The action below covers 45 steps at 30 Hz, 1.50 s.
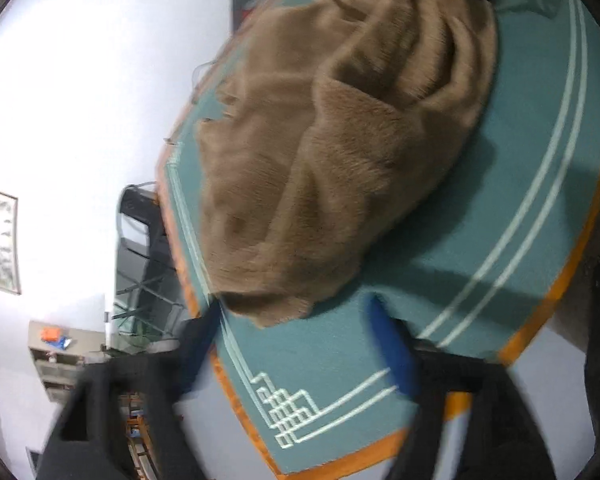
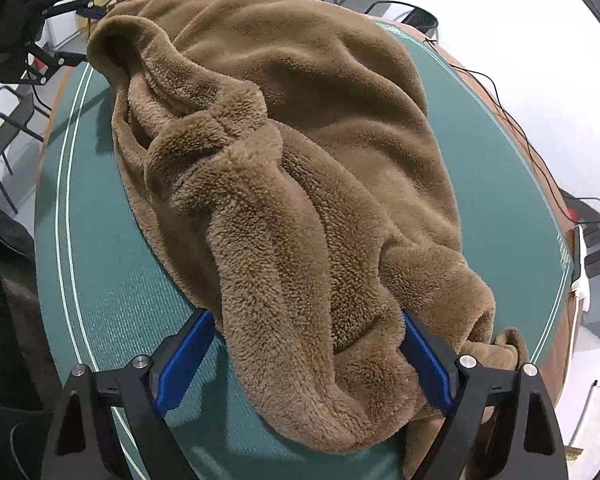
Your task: Fold clothes
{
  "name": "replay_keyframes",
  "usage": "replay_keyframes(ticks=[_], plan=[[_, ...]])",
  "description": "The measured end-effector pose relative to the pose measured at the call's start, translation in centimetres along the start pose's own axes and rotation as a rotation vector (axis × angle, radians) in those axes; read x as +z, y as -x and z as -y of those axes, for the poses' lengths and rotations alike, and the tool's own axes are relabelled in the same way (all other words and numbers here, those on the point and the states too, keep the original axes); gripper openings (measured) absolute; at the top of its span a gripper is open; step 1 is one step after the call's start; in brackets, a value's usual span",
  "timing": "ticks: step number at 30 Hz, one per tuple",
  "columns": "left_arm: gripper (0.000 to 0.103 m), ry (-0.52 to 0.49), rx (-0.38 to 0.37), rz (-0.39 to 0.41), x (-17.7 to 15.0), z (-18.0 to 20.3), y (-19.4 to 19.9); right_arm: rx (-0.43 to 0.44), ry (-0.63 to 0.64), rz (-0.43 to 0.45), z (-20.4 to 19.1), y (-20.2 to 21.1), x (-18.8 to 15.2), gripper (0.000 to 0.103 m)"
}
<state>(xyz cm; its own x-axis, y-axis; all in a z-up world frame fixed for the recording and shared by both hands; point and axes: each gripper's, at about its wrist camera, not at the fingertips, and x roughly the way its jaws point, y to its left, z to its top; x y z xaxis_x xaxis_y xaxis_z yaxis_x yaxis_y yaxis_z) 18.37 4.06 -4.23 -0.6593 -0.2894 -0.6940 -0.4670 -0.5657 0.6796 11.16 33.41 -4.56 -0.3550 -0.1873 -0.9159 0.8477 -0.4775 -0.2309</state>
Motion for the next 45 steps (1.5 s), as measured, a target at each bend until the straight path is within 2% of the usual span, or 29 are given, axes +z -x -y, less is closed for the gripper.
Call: replay_keyframes(ticks=[4, 7, 9, 11, 12, 13, 14, 15, 16, 18, 22, 25, 30, 34, 37, 39, 45], plan=[[0.089, -0.048, 0.045, 0.031, 0.7, 0.1, 0.4, 0.013, -0.012, 0.001, 0.5, -0.4, 0.1, 0.093], [0.09, -0.175, 0.098, 0.014, 0.8, 1.6, -1.0, 0.016, -0.016, 0.001, 0.8, -0.6, 0.1, 0.093], [0.09, -0.268, 0.166, 0.005, 0.7, 3.0, -2.3, 0.015, -0.017, 0.001, 1.0, -0.9, 0.1, 0.093], [0.089, -0.326, 0.198, 0.011, 0.7, 3.8, -3.2, 0.013, -0.018, 0.0, 1.1, -1.1, 0.2, 0.093], [0.084, -0.329, 0.198, 0.019, 0.8, 3.8, -3.5, 0.012, -0.018, -0.001, 1.2, -1.3, 0.2, 0.093], [0.071, -0.323, 0.195, 0.021, 1.0, 3.7, -3.8, 0.011, -0.018, -0.001, 1.3, -1.4, 0.2, 0.093], [0.062, -0.311, 0.187, 0.012, 1.3, 3.5, -4.2, 0.01, -0.019, -0.002, 1.4, -1.5, 0.2, 0.081], [0.045, -0.292, 0.169, -0.005, 1.5, 3.1, -4.6, 0.001, -0.025, -0.004, 1.5, -1.5, 0.2, 0.054], [0.035, -0.268, 0.145, -0.02, 1.7, 2.6, -4.9, -0.01, -0.034, -0.007, 1.8, -1.5, 0.2, 0.042], [0.029, -0.212, 0.115, -0.028, 2.2, 1.7, -5.1, -0.023, -0.072, 0.011, 2.5, -0.9, 0.1, 0.031], [0.024, -0.078, 0.09, -0.014, 3.6, -0.5, -3.9, -0.069, -0.138, 0.065, 3.3, 0.6, -0.2, 0.026], [0.018, 0.048, 0.061, 0.011, 4.6, -2.4, -2.6, -0.144, -0.195, 0.129, 4.1, 2.8, -0.4, 0.022], [0.016, 0.284, -0.044, 0.084, 4.8, -5.6, 0.3, -0.263, -0.316, 0.242, 6.1, 6.9, -0.6, 0.02], [0.016, 0.392, -0.08, 0.146, 5.3, -6.4, 2.1, -0.414, -0.398, 0.366, 7.7, 11.5, -1.2, 0.015], [0.016, 0.492, -0.101, 0.207, 6.3, -6.8, 3.0, -0.541, -0.425, 0.469, 9.0, 15.0, 0.9, 0.015], [0.016, 0.576, -0.136, 0.245, 7.1, -8.1, 3.1, -0.616, -0.436, 0.528, 8.8, 17.5, 1.2, 0.014], [0.016, 0.804, -0.232, 0.334, 9.8, -8.2, 5.3, -0.752, -0.481, 0.665, 7.9, 24.7, 0.9, 0.014]])
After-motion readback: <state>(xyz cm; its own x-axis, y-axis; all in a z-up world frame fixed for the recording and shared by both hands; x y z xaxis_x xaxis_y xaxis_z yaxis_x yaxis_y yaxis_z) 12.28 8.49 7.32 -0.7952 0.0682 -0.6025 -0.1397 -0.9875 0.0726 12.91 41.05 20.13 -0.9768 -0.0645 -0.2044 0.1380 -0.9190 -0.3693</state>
